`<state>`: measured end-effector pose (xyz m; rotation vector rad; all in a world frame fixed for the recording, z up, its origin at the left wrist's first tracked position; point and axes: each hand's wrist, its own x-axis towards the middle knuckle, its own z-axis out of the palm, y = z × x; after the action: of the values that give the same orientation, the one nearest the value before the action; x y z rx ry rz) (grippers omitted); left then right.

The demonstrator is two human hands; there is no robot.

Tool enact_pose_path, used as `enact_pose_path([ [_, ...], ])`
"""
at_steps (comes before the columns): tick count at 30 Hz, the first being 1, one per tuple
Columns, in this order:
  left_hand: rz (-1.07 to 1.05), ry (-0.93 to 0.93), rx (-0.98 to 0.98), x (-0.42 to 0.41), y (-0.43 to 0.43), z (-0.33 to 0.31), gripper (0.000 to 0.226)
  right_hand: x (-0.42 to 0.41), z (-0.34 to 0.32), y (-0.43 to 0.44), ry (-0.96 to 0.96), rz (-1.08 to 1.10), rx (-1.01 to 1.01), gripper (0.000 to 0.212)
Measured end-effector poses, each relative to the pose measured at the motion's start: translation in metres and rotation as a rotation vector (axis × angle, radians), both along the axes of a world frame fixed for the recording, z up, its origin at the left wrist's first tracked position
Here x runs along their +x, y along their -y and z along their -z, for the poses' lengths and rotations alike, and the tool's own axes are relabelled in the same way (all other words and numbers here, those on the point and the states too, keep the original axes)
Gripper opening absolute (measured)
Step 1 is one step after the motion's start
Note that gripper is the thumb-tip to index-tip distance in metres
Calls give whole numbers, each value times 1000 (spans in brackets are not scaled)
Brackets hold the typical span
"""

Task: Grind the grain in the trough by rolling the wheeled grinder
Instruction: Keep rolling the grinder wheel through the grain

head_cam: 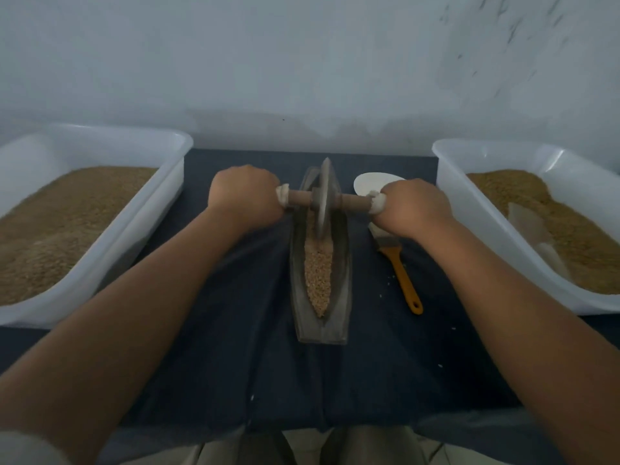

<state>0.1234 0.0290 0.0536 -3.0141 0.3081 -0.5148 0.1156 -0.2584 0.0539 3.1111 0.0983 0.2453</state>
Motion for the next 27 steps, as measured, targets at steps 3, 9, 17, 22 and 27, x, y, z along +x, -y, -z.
enact_pose_path([
  [3,21,4,43,-32,-8,8,39,-21,-6,8,-179,-75,-33,27],
  [9,132,191,144,-88,-28,21,44,-85,-8,22,-409,-195,121,38],
  [17,-20,-29,-21,12,-2,3,37,6,-6,-1,90,-34,-67,24],
  [22,15,-43,36,-44,-10,9,31,-27,-7,9,-119,-95,-40,23],
  [27,104,126,148,-104,-27,16,39,-89,-2,21,-289,-173,44,39],
])
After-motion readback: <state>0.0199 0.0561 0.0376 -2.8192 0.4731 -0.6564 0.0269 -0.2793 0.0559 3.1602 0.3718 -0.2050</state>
